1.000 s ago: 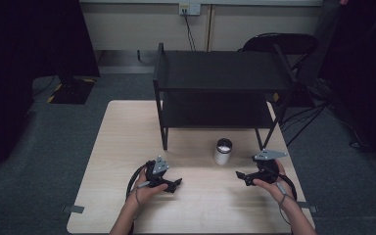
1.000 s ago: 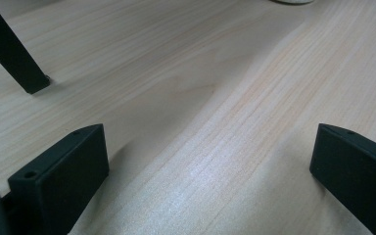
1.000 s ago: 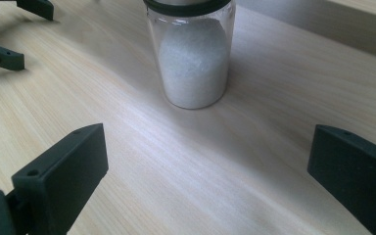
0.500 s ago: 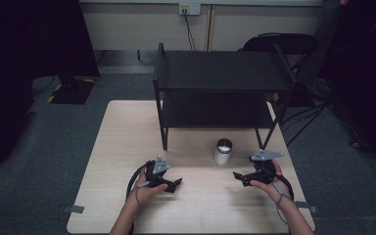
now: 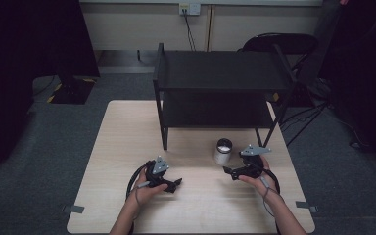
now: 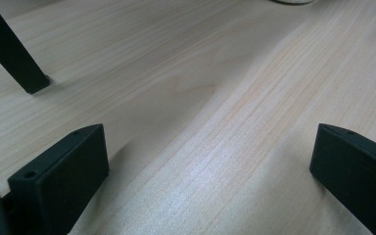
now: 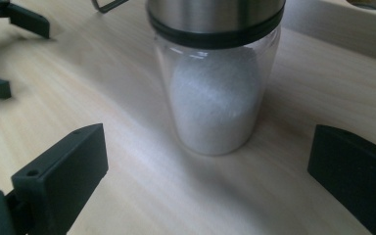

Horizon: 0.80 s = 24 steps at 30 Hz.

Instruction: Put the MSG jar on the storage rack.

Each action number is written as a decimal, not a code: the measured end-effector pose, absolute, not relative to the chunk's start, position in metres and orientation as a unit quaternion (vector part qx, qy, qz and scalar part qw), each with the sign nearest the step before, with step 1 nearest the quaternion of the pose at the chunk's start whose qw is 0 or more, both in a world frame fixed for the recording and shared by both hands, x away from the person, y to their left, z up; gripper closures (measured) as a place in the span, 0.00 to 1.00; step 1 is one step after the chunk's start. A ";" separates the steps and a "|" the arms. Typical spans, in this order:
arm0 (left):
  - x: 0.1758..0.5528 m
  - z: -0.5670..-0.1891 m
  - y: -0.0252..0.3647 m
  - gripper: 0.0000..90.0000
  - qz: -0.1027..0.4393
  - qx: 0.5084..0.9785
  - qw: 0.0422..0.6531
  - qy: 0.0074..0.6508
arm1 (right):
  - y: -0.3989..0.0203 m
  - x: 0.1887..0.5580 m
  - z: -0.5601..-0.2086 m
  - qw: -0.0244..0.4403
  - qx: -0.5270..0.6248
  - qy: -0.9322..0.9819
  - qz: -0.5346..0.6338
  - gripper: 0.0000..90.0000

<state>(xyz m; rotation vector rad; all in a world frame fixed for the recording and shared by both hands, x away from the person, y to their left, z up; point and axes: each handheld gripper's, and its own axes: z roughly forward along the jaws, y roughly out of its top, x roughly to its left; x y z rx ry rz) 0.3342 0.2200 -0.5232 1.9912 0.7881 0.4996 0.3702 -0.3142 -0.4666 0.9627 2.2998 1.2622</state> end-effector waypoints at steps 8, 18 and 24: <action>0.334 -0.523 0.220 0.00 0.202 0.807 0.454 0.319 | -0.308 0.389 -0.474 0.178 0.323 0.808 0.460 0.09; 0.334 -0.523 0.220 0.00 0.202 0.807 0.454 0.319 | -0.296 0.394 -0.478 0.207 0.290 0.817 0.454 0.33; 0.334 -0.523 0.220 0.00 0.202 0.807 0.454 0.319 | -0.298 0.394 -0.480 0.209 0.287 0.815 0.459 0.34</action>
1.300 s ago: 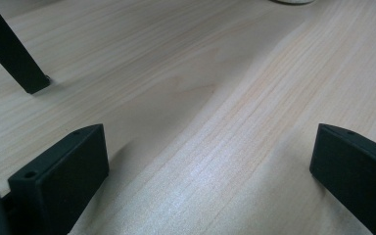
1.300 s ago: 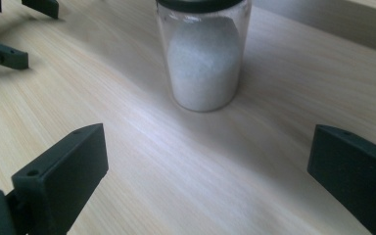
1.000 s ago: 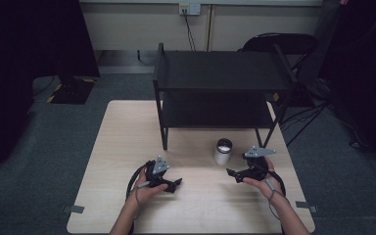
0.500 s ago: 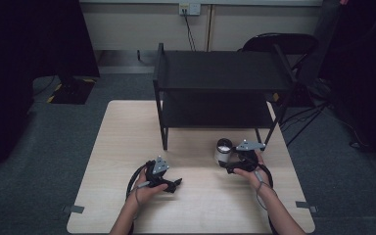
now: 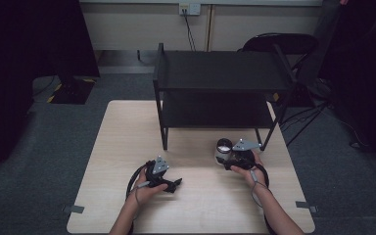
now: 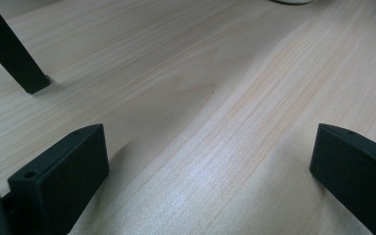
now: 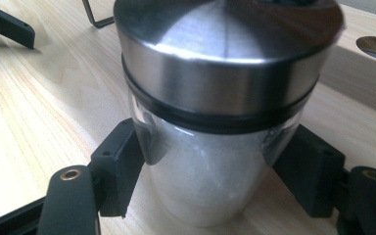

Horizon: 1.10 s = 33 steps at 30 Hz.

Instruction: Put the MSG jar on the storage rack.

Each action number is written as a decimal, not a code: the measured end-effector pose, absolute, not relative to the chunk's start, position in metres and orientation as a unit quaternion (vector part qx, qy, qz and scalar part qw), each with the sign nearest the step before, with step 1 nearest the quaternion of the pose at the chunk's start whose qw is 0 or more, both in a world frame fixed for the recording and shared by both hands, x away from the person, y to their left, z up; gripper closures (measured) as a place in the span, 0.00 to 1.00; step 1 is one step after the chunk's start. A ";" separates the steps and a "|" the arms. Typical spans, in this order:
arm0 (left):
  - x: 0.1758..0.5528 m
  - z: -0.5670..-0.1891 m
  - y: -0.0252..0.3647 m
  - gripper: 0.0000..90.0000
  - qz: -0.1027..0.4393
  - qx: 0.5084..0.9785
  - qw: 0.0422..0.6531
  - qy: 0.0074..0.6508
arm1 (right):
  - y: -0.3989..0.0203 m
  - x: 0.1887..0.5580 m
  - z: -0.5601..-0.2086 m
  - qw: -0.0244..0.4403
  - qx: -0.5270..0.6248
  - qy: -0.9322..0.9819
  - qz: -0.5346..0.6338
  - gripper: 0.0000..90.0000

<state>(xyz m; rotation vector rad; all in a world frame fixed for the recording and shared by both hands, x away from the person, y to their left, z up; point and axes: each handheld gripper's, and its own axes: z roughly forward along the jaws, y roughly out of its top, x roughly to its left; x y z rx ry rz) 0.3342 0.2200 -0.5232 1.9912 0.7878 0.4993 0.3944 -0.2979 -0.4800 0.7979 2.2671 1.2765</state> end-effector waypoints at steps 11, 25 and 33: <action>0.334 -0.523 0.220 0.00 0.202 0.807 0.454 0.319 | -0.295 0.391 -0.472 0.206 0.283 0.821 0.451 0.34; 0.334 -0.523 0.220 0.00 0.202 0.807 0.454 0.319 | -0.302 0.376 -0.429 0.182 0.287 0.819 0.463 0.34; 0.334 -0.523 0.220 0.00 0.202 0.807 0.454 0.319 | -0.305 0.368 -0.395 0.185 0.288 0.817 0.464 0.34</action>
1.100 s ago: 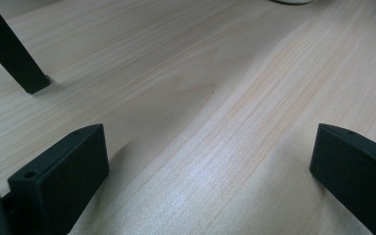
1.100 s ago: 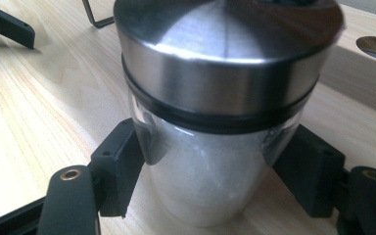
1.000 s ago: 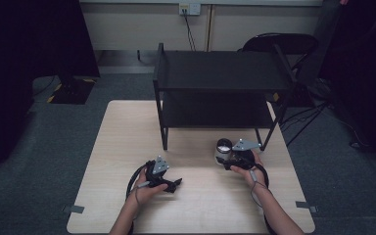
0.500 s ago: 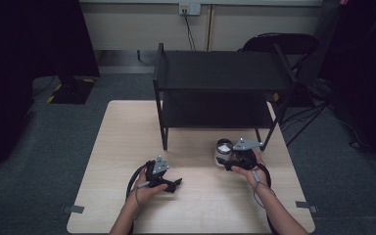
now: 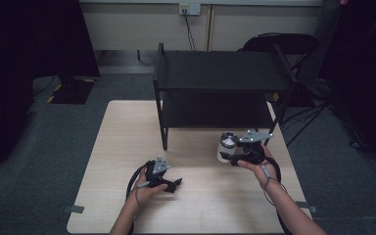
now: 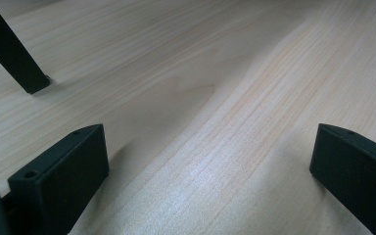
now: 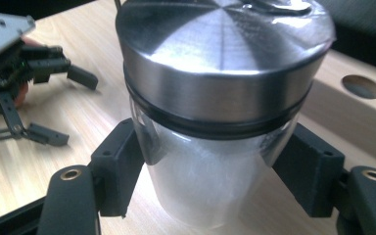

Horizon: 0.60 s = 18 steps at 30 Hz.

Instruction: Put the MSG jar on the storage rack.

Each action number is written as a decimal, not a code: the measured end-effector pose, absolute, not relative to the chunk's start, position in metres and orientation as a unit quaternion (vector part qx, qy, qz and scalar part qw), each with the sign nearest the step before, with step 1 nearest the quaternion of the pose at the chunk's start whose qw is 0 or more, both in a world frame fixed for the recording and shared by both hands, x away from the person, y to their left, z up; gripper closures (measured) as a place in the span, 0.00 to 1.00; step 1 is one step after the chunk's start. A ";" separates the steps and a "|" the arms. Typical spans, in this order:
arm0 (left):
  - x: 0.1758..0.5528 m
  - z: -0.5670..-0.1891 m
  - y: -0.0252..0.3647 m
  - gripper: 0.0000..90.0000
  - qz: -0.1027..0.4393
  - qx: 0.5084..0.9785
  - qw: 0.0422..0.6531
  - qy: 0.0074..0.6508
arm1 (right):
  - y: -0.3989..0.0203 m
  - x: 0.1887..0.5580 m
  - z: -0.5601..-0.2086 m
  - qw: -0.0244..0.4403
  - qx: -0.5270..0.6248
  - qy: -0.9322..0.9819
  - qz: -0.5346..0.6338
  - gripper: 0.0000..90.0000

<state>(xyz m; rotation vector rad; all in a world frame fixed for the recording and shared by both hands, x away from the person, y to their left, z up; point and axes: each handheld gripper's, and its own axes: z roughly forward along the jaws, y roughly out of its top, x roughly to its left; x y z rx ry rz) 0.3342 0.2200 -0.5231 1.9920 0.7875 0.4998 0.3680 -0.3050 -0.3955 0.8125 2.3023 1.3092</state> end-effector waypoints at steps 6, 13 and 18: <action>0.334 -0.523 0.220 0.00 0.203 0.807 0.453 0.319 | -0.309 0.368 -0.367 0.186 0.293 0.812 0.469 0.34; 0.334 -0.523 0.220 0.00 0.203 0.807 0.454 0.319 | -0.308 0.372 -0.344 0.202 0.297 0.805 0.472 0.34; 0.334 -0.523 0.220 0.00 0.202 0.807 0.454 0.319 | -0.307 0.377 -0.334 0.205 0.309 0.795 0.479 0.34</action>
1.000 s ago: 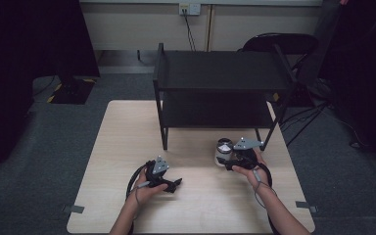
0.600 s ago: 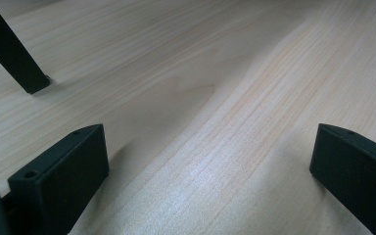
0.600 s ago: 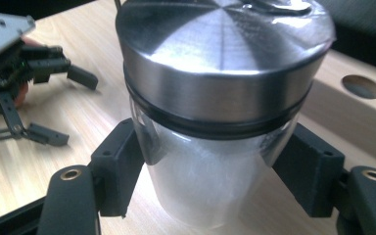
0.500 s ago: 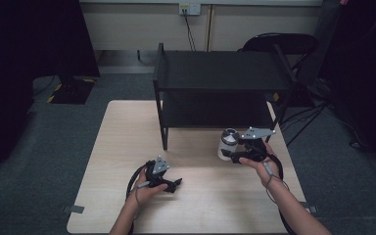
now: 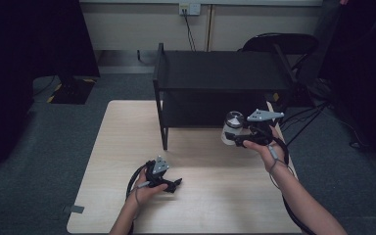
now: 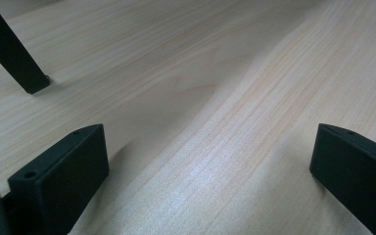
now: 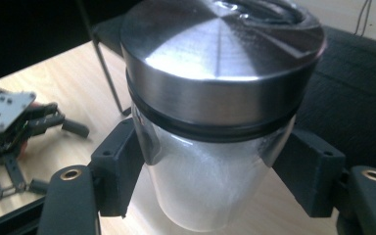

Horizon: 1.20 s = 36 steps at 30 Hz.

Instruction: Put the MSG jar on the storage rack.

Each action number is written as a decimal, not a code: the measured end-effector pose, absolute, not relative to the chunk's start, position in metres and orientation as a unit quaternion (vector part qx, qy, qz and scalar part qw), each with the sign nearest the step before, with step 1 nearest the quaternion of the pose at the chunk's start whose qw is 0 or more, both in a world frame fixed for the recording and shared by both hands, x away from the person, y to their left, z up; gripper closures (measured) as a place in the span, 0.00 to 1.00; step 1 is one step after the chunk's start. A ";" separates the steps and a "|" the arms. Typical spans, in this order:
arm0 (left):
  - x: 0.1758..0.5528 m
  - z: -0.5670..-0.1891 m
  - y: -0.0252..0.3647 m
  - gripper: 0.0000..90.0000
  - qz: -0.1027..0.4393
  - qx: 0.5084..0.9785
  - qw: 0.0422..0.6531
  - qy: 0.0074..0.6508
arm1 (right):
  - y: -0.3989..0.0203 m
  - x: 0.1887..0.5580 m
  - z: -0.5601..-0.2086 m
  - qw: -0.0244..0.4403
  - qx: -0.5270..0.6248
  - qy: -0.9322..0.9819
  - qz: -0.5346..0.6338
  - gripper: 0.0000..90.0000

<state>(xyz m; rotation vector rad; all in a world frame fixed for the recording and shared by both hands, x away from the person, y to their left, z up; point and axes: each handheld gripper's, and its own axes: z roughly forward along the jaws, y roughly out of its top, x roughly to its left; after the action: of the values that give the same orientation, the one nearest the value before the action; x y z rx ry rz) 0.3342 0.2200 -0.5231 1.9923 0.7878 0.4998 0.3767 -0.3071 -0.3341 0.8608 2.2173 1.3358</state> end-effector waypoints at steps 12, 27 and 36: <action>0.334 -0.523 0.220 0.00 0.202 0.807 0.454 0.319 | -0.301 0.391 -0.324 0.217 0.327 0.777 0.492 0.34; 0.334 -0.523 0.220 0.00 0.202 0.807 0.454 0.319 | -0.292 0.402 -0.331 0.252 0.355 0.742 0.511 0.34; 0.334 -0.523 0.220 0.00 0.202 0.807 0.454 0.319 | -0.287 0.408 -0.340 0.275 0.355 0.738 0.504 0.34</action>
<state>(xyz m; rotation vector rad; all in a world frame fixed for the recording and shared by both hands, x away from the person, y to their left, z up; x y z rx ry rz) 0.3343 0.2201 -0.5230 1.9925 0.7879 0.4981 0.4084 -0.2866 -0.3399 0.9543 1.9826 1.3539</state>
